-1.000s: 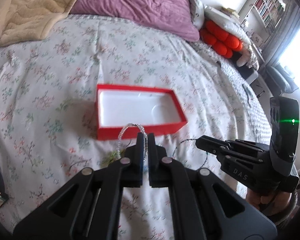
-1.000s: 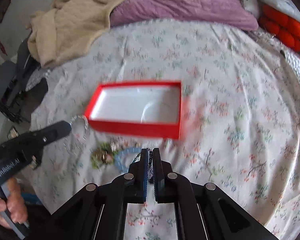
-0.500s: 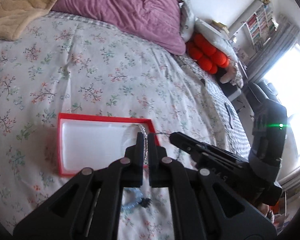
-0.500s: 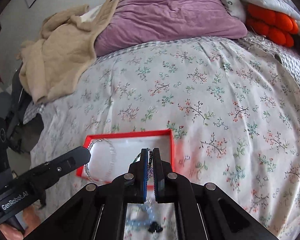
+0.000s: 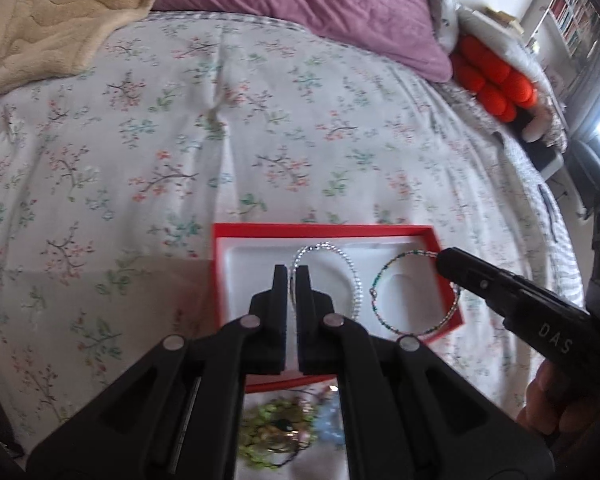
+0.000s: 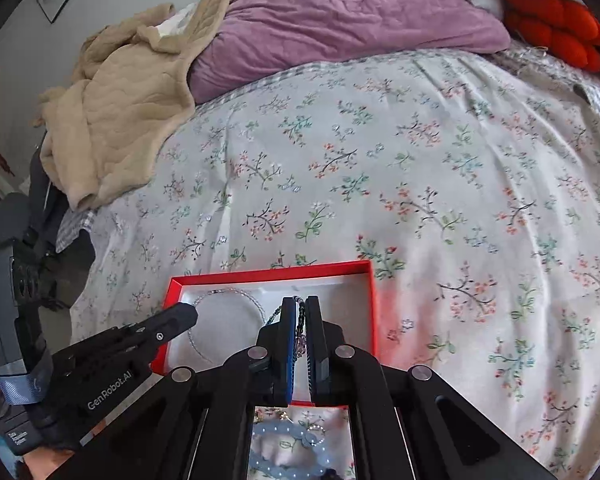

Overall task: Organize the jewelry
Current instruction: 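Lower both bracelets into the red box and open both tools, then move both tools back over the remaining jewelry pile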

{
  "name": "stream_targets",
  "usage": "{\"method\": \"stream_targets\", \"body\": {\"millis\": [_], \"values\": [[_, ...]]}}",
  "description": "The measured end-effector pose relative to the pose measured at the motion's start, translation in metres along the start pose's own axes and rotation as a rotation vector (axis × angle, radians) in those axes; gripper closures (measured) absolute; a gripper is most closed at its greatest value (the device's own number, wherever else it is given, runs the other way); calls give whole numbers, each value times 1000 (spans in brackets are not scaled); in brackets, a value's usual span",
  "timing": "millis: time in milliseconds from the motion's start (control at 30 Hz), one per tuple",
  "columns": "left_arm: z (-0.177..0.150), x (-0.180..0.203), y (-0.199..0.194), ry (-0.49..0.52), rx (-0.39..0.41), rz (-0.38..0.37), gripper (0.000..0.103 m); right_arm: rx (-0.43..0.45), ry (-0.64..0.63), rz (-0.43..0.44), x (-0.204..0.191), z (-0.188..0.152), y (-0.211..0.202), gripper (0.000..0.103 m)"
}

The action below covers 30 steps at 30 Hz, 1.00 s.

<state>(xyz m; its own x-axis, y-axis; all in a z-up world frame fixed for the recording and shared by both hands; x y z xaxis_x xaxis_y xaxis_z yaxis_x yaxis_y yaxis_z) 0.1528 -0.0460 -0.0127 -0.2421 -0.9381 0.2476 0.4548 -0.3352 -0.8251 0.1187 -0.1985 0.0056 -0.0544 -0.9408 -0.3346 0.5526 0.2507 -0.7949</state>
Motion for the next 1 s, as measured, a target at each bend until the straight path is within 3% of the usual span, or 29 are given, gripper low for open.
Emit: {"method": "stream_targets", "body": {"millis": [400,533,633,767,867,900,967,1000], "values": [[-2,-1,-1,26,-6,81,98,-27,-20,-11,3,-1,16,94],[-4,3,-10,45,5,91,75,-19,-20,-5,4,2,6,89],[-7,6,-18,56,11,103,66,-16,-30,14,2,2,-3,89],[-12,7,-32,53,18,101,45,-13,-52,11,-3,-2,-19,87],[-18,4,-43,47,18,105,34,-7,-61,6,-5,-8,-31,81],[-23,2,-47,43,15,109,32,-5,-64,2,-6,-10,-35,77],[-30,-3,-52,31,3,117,24,-3,-71,-7,-7,-17,-43,56],[-34,-6,-54,24,-7,119,23,0,-74,-18,-7,-21,-47,31]]}}
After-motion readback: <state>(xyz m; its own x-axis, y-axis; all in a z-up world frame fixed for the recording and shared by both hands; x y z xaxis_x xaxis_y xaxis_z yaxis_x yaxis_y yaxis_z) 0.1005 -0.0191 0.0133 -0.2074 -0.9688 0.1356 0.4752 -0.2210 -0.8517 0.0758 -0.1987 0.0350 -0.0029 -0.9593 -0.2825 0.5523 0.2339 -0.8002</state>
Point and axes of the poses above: each gripper's, at about its wrist camera, not at the fingertips, and y roughly the way its jaws point, x to its right, z to its top, the point moved 4 cm from there along y, roughly the way its jaws point, and after that the axes turned 1 degree about z, right-handed, at the moved point
